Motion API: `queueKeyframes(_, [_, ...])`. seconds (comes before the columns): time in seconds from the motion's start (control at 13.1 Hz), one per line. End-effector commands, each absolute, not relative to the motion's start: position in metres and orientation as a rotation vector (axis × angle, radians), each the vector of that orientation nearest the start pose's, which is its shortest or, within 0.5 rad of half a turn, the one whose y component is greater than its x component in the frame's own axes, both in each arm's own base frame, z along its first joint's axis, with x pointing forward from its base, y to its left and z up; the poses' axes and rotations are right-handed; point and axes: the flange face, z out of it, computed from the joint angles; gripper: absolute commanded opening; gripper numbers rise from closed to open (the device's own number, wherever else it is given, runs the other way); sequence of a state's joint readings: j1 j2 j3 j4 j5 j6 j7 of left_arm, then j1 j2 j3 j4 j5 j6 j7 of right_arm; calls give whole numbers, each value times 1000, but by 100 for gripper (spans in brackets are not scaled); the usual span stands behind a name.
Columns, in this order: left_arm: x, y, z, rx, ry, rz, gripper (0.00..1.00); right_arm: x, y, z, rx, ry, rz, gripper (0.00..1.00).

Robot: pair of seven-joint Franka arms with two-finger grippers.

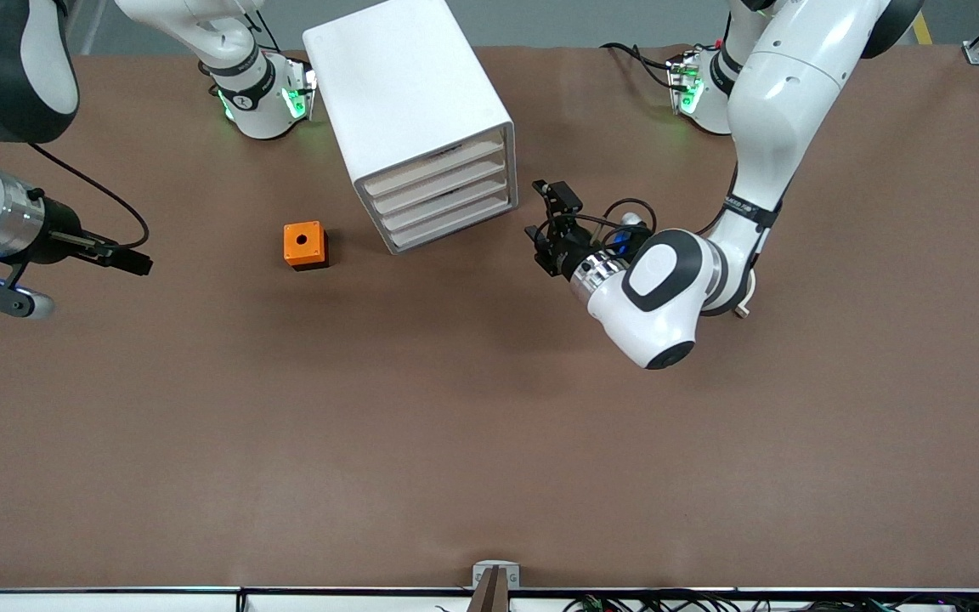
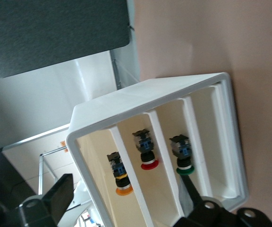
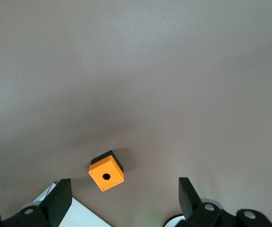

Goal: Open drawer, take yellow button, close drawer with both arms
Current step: 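Grasp the drawer front of the white cabinet with the left gripper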

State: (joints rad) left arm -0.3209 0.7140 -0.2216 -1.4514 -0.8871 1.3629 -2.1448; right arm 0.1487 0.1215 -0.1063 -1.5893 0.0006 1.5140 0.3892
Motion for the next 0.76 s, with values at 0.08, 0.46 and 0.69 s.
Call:
queueKeyframes(0.08, [500, -424, 286, 1828, 2292, -2168, 72, 577, 33, 544, -3109, 622, 311, 100])
queueKeyframes(0.46, [476, -461, 260, 1807, 2332, -2193, 55, 575, 57, 544, -3110, 668, 303, 100])
queueKeyframes(0.69, [460, -479, 257, 1793, 2359, -2235, 52, 575, 68, 543, -3105, 719, 295, 100])
